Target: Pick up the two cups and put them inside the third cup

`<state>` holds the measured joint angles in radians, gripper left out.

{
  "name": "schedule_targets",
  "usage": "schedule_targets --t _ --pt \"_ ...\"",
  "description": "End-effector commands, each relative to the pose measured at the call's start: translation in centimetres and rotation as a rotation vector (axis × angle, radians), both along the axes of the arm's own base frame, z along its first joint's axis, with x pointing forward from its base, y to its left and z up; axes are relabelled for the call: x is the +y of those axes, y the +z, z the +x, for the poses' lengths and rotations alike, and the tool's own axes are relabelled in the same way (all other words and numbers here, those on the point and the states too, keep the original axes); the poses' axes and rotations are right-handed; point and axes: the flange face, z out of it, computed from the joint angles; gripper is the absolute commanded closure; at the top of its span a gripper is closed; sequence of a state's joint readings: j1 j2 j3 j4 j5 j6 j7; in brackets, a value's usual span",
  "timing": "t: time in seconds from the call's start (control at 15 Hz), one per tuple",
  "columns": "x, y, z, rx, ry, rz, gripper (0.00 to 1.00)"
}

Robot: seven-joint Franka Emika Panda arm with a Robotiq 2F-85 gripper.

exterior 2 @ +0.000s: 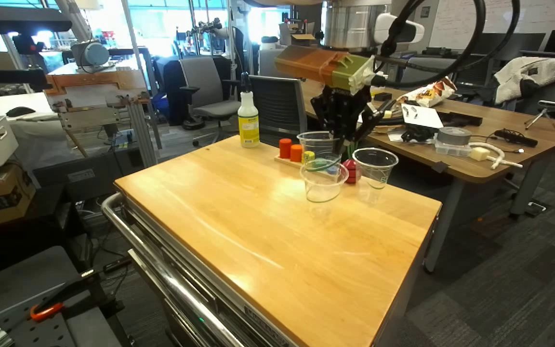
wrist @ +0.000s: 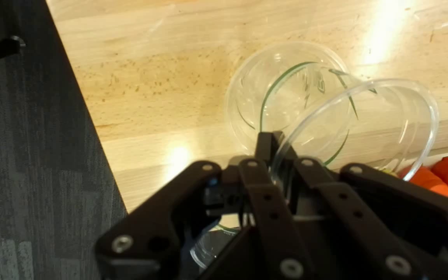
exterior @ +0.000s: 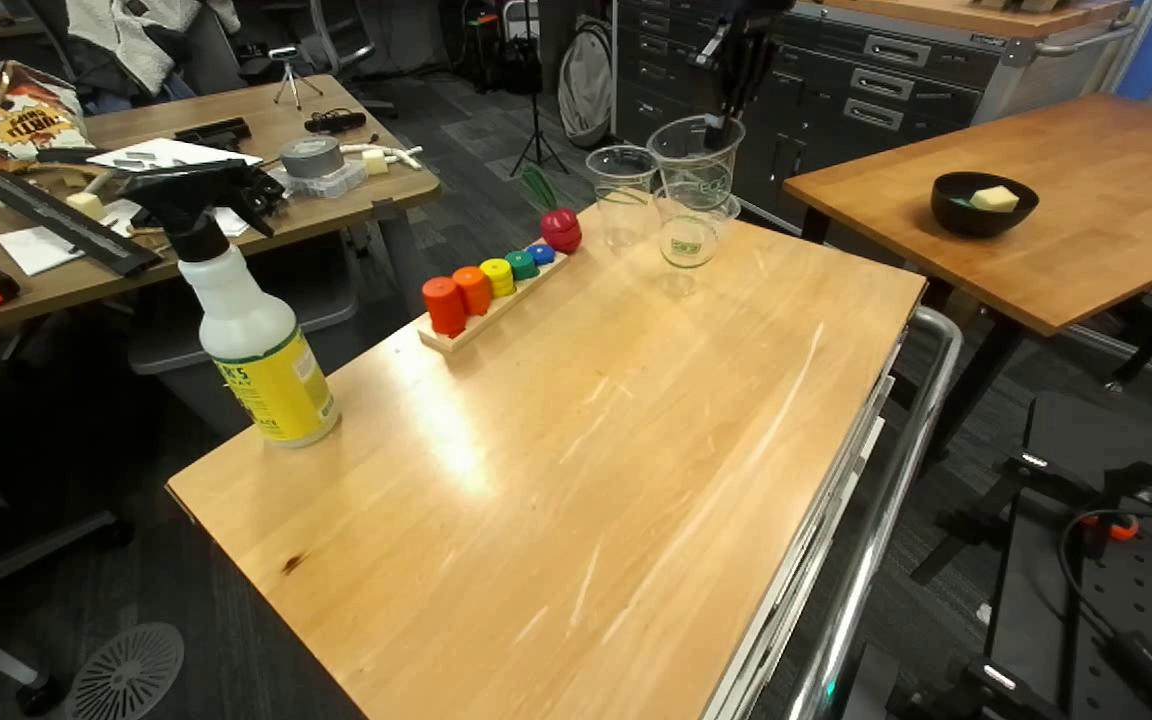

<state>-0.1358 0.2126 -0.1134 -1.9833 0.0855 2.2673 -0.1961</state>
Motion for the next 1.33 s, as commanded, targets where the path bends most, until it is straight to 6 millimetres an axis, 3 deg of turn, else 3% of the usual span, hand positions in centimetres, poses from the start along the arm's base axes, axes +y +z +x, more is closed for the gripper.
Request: schedule_targets --t 0.0,0.27,0.4,0.8,1.0,1.27 --pt "0.2 -1.5 0.7 -0.015 0.017 0.025 0.99" --pt "0.7 -2.8 0.9 -0.028 0.036 0.019 0.99" --pt "0.9 -2.6 0.7 -0.044 0.056 -0.008 0.68" --pt "1.1 -2.2 -0.5 -0.09 0.144 -0.161 0.23" --pt "1.3 -3.4 -1.0 -0.066 0.196 -0.208 0.01" --pt "1.7 -5.2 -1.0 -0.015 0.24 -0.217 0.0"
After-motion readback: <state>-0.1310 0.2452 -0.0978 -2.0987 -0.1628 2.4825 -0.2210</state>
